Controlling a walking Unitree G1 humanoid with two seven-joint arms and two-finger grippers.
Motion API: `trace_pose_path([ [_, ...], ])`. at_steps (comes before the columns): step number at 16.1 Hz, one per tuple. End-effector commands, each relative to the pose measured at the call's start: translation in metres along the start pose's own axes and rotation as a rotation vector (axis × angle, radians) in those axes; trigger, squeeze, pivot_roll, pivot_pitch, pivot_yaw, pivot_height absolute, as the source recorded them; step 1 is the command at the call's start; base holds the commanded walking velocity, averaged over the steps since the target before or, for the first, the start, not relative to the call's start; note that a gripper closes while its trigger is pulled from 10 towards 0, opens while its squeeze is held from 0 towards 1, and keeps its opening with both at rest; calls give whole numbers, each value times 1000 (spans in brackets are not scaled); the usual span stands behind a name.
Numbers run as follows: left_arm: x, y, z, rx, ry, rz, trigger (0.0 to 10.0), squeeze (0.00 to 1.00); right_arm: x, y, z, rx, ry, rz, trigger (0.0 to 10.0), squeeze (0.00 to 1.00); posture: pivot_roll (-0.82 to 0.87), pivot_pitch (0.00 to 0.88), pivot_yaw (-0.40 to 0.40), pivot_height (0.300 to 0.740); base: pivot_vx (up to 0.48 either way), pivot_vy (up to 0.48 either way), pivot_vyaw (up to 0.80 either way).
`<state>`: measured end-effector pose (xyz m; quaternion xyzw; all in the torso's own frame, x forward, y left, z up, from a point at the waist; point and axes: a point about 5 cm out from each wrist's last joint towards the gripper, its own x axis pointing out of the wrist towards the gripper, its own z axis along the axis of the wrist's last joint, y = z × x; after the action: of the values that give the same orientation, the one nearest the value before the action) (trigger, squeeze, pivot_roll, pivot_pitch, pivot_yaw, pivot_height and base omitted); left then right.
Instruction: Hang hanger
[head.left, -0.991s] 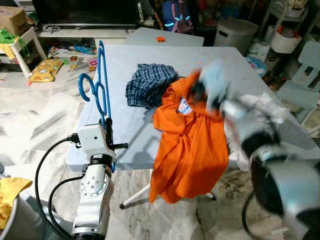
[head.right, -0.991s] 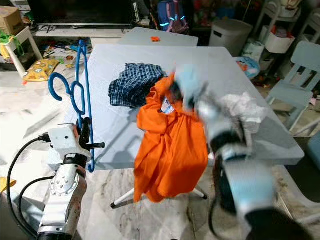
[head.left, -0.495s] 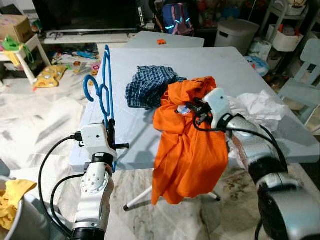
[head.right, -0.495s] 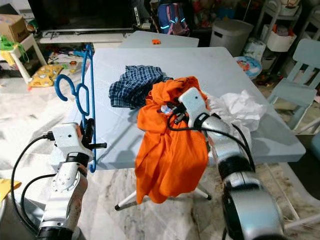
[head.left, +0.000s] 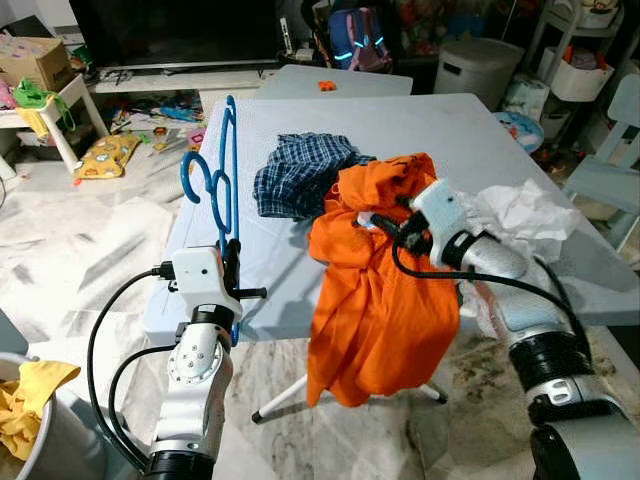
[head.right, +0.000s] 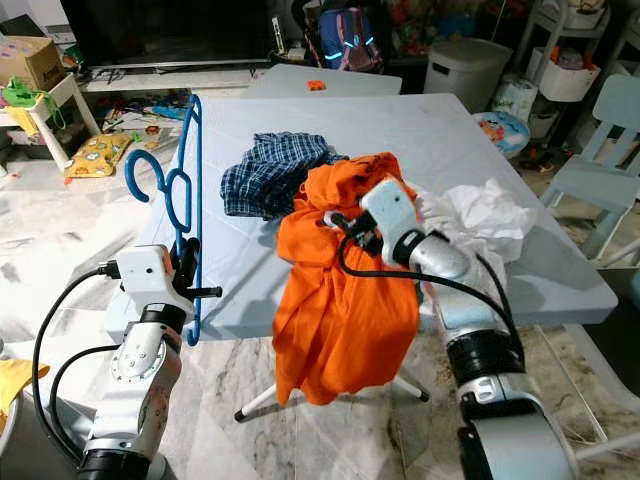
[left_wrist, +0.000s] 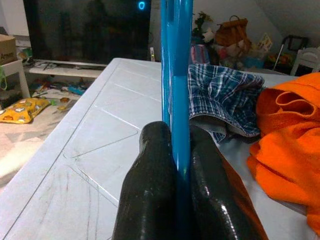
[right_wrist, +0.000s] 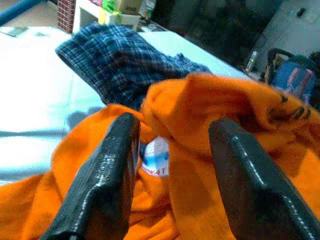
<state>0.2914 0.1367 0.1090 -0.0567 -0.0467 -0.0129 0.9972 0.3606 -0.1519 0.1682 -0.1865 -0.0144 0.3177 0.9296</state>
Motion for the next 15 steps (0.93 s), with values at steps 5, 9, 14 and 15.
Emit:
trace_pose_path([
  [5, -1, -3, -5, -10, 28, -16, 10000, 0, -32, 8, 6, -115, 63, 107, 10000, 1000, -174, 0, 44, 740, 0, 0, 0],
  [9, 4, -12, -7, -21, 36, -54, 10000, 0, -52, 6, -14, -200, 231, 100, 10000, 1000, -201, 0, 62, 740, 0, 0, 0],
  [14, 6, -13, -8, -26, 43, -60, 10000, 0, -54, 28, -33, -39, 308, 145, 10000, 1000, -203, 0, 63, 740, 0, 0, 0],
  [15, 6, -12, -9, -25, 44, -58, 10000, 0, -53, 31, -40, 27, 331, 122, 10000, 1000, -199, 0, 61, 740, 0, 0, 0],
])
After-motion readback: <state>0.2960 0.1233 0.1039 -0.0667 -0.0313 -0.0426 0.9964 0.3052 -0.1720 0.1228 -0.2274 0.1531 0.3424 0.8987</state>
